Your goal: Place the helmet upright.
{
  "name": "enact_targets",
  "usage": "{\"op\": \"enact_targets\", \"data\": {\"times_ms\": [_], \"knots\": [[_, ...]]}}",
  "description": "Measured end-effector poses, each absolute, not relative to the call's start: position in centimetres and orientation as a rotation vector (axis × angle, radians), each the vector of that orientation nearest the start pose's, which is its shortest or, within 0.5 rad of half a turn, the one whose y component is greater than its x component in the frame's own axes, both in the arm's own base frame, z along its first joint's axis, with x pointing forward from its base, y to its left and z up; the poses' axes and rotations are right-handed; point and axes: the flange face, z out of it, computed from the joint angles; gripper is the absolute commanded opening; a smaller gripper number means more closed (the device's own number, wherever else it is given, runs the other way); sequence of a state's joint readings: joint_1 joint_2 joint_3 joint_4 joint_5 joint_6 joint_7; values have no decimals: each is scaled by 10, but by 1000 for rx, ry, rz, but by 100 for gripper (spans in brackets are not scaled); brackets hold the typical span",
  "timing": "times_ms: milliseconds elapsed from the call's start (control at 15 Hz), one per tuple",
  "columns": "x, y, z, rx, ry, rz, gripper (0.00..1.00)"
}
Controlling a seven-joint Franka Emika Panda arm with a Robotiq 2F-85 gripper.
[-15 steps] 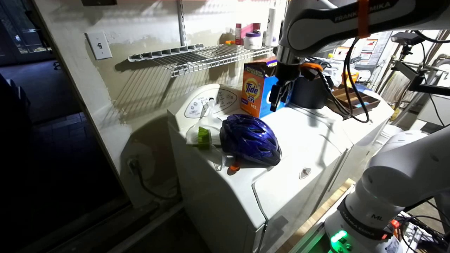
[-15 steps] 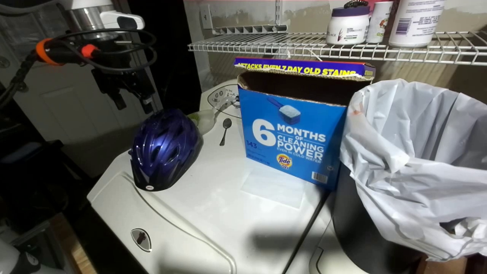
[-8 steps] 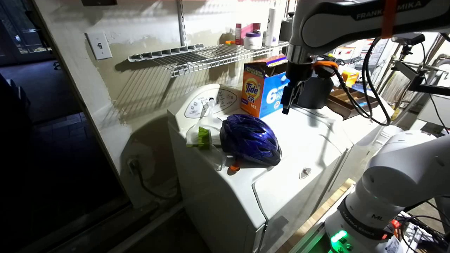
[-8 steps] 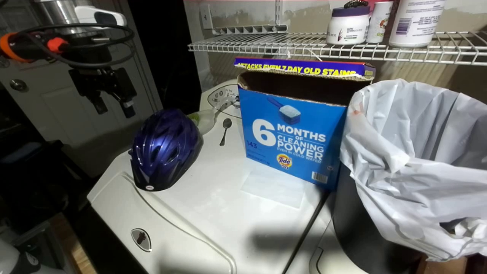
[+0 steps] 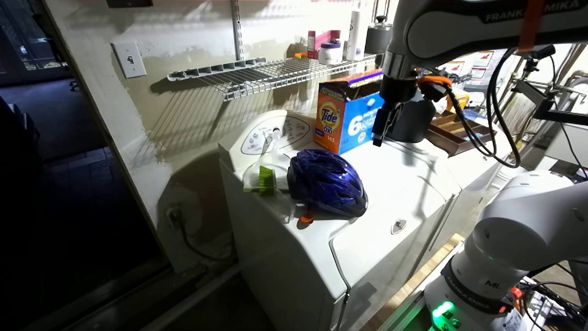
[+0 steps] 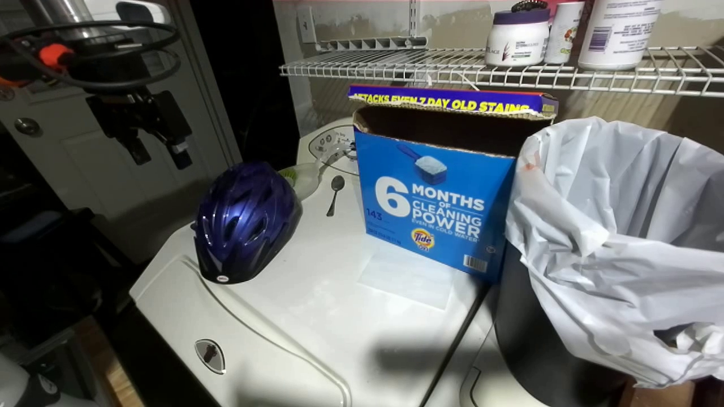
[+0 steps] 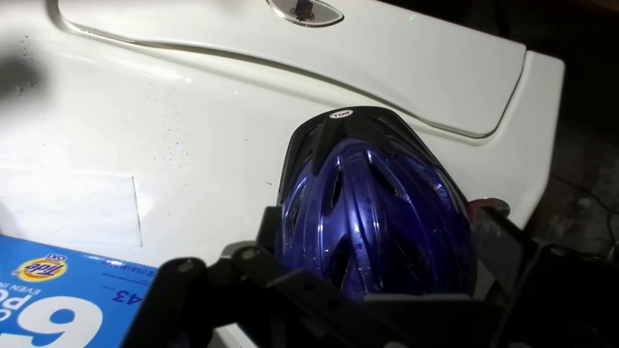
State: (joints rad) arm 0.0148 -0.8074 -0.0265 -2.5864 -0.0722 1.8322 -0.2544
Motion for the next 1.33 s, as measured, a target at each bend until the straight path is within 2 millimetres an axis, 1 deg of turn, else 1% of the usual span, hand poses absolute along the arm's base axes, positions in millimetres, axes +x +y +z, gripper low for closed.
{"op": "enact_targets", "data": {"times_ms": [200,533,1067,1333], "knots": [[311,-10,518,-3173,-419,-133,100],[310,-10,536,-3171,-407,-318,100],[314,-4,541,-3156,-413,-481,100],[315,-3,544,-3150,-418,-527,100]]}}
